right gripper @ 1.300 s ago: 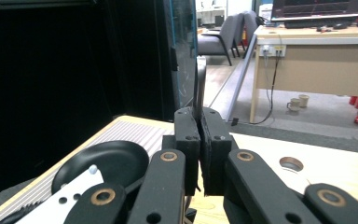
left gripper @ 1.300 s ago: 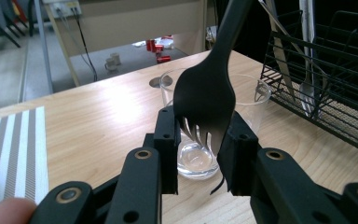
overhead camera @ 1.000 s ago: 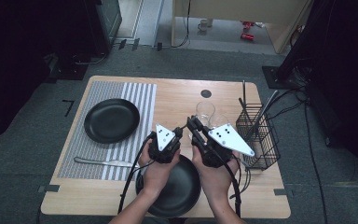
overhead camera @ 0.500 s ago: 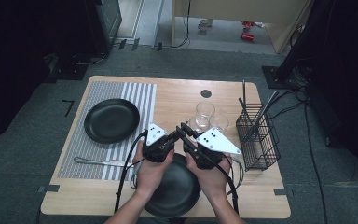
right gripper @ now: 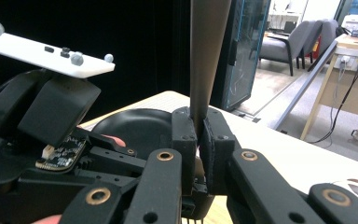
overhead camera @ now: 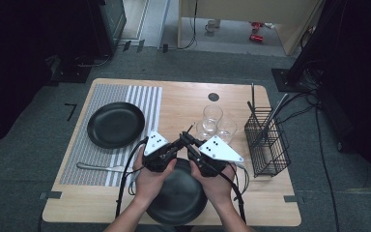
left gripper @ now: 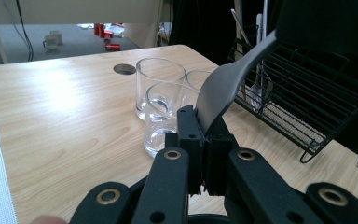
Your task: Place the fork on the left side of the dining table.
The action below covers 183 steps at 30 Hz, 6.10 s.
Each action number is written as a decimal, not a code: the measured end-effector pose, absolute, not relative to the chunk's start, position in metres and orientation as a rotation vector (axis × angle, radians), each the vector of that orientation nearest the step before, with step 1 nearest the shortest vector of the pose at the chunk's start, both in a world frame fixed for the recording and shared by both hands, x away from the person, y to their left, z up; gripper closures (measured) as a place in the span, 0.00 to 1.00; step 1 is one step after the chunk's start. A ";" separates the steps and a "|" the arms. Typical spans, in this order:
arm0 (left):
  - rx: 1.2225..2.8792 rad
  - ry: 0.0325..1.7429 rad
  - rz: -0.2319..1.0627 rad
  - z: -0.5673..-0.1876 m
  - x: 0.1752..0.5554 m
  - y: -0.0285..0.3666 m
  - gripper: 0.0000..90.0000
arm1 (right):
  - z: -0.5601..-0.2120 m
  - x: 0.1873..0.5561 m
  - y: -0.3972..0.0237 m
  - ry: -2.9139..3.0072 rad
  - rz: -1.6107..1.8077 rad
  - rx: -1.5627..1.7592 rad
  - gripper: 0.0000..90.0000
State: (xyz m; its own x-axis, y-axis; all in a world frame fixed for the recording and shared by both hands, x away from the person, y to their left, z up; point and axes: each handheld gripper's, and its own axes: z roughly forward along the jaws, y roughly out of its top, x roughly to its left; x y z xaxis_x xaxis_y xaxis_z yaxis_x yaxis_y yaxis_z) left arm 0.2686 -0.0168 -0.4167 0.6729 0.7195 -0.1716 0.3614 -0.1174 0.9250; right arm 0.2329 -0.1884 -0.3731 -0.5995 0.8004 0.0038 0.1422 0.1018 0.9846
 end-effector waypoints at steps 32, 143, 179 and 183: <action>1.637 0.642 0.473 -0.343 0.250 0.015 0.52 | -0.387 0.238 -0.194 1.853 1.478 1.078 0.96; 1.402 1.007 0.669 -0.337 0.434 0.060 0.98 | -0.525 0.206 -0.302 2.004 0.898 1.535 0.12; 1.294 1.232 0.723 -0.406 0.520 0.070 0.98 | -0.525 0.206 -0.302 2.036 0.908 1.502 0.12; 1.272 1.273 0.722 -0.418 0.529 0.076 0.99 | -0.525 0.206 -0.302 2.036 0.909 1.503 0.12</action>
